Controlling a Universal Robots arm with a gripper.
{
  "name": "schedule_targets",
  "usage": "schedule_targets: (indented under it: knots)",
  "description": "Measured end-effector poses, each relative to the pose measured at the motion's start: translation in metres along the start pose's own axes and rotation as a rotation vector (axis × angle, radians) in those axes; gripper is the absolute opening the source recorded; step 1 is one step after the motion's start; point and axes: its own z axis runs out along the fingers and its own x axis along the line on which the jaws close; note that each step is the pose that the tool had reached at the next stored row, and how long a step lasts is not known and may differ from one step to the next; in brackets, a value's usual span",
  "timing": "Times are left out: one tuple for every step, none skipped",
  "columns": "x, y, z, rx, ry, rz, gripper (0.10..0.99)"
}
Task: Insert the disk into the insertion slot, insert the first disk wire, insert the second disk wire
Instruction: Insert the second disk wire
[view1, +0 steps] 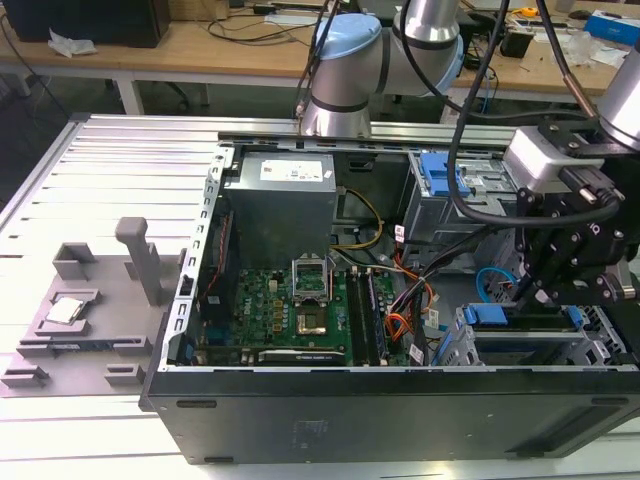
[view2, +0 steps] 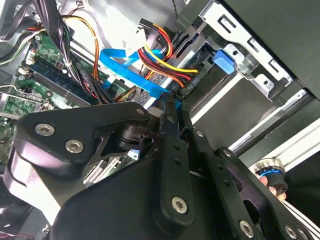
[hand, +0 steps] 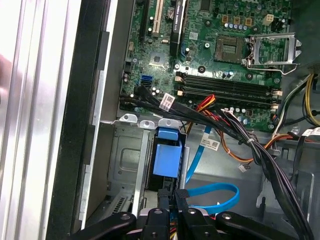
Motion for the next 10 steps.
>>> schedule_targets:
  knots:
    - [0.0001,0.0000,0.0003,0.000,0.0003,0.000,0.165]
    - [0.0000,-0.0001,0.0011,0.000,0.0000,0.000,0.165]
    - [0.0000,-0.0001,0.0015,0.000,0.0001,0.000,0.165]
    - [0.0000,-0.0001,0.0020,0.000,0.0001,0.000,0.165]
    - [0.0001,-0.0001,0.0029,0.000,0.0001,0.000,0.165]
    - [0.0003,-0.0001,0.0040,0.000,0.0005,0.000,0.165]
    - [0.0004,-0.0002,0.0046,0.000,0.0007,0.000,0.165]
    - [0.0005,-0.0001,0.0061,0.000,0.0006,0.000,0.165]
    - [0.0005,-0.0002,0.0062,0.000,0.0004,0.000,0.165]
    - [0.0005,-0.0002,0.0063,0.000,0.0003,0.000,0.165]
